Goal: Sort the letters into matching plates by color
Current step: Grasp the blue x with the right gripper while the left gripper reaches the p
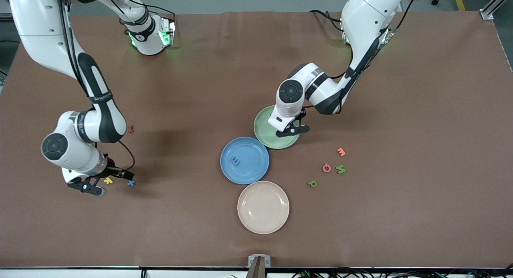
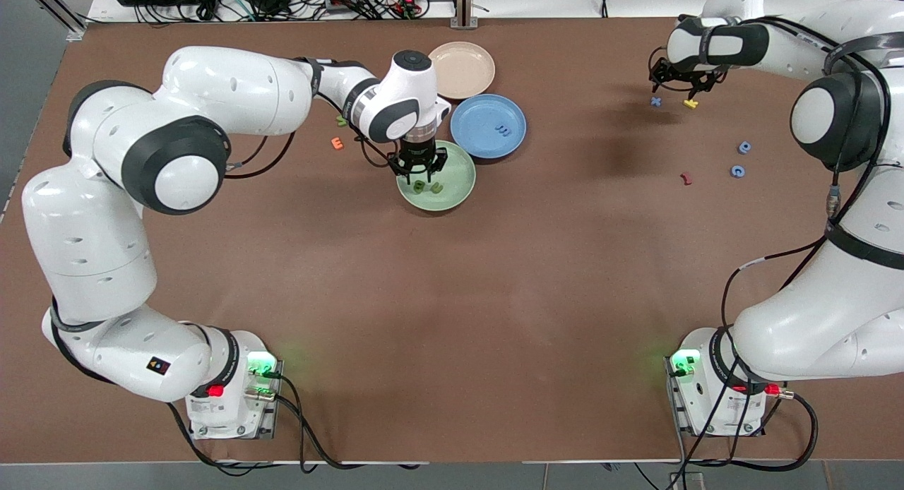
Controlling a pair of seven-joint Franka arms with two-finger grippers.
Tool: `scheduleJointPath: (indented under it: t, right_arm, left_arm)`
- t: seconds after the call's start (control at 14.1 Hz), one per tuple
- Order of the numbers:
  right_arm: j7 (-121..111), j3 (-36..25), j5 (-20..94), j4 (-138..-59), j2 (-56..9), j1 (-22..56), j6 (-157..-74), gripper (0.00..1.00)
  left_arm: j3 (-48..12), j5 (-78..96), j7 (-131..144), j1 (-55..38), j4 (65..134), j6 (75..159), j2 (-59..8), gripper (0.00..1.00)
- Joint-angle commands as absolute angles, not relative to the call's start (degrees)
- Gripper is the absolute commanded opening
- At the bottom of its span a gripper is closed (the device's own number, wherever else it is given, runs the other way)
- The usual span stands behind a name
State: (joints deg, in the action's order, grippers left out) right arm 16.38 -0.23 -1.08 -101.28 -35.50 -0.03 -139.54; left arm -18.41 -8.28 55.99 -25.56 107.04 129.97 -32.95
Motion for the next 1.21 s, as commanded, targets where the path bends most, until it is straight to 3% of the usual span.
scheduleJointPath:
  t: [0.0,0.21,0.64,1.14]
  right_arm:
    - [16.3,0.4,-1.7,-101.3,-37.4,-0.4,-142.7,1.00]
    - [16.3,0.4,-1.7,-101.0,-38.8,-0.1,-144.1,0.98]
    - [12.3,0.4,-1.5,-100.3,-40.3,-0.2,-145.8,0.67]
    - [12.4,0.4,-1.1,-99.3,-41.5,0.1,-146.4,0.59]
  left_arm:
    - [-18.6,-9.6,56.8,-24.8,108.6,129.6,-30.0,0.85]
    - [-18.5,-9.6,54.6,-21.5,107.7,129.6,-30.1,0.85]
    - [-17.9,-9.6,41.8,-14.2,99.2,129.6,-32.8,0.87]
    - [-14.4,-15.3,39.8,-14.3,86.5,129.8,-44.6,0.86]
